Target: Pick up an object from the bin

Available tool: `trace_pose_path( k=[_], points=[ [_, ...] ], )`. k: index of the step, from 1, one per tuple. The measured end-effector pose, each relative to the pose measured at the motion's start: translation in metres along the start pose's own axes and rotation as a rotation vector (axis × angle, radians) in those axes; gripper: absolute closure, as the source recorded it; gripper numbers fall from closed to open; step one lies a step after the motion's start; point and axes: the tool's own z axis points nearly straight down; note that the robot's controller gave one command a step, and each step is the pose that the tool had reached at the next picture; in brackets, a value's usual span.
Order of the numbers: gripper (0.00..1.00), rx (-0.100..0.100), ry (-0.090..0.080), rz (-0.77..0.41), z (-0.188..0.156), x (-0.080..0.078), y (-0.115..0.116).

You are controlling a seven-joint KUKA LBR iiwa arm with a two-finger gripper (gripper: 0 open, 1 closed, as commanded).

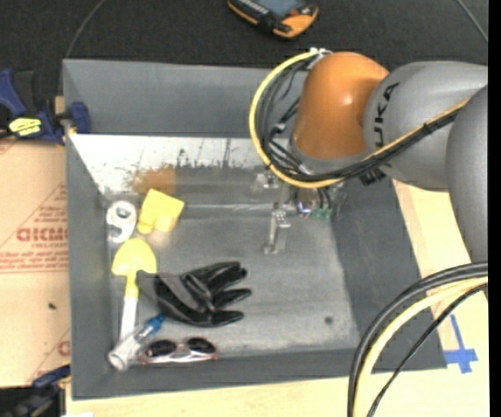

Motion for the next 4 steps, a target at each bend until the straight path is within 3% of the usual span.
trace_pose_path(
  k=[1,2,3,4],
  points=[
    [0.0,0.0,-0.008,0.0,-0.005,-0.002,0.0],
    [0.0,-0.002,0.001,-0.226,0.077,0.03,0.077],
    [0.0,0.0,-0.012,-0.208,0.03,0.043,0.078],
    [0.0,-0.001,-0.003,-0.729,0.044,0.078,0.154]
  ],
)
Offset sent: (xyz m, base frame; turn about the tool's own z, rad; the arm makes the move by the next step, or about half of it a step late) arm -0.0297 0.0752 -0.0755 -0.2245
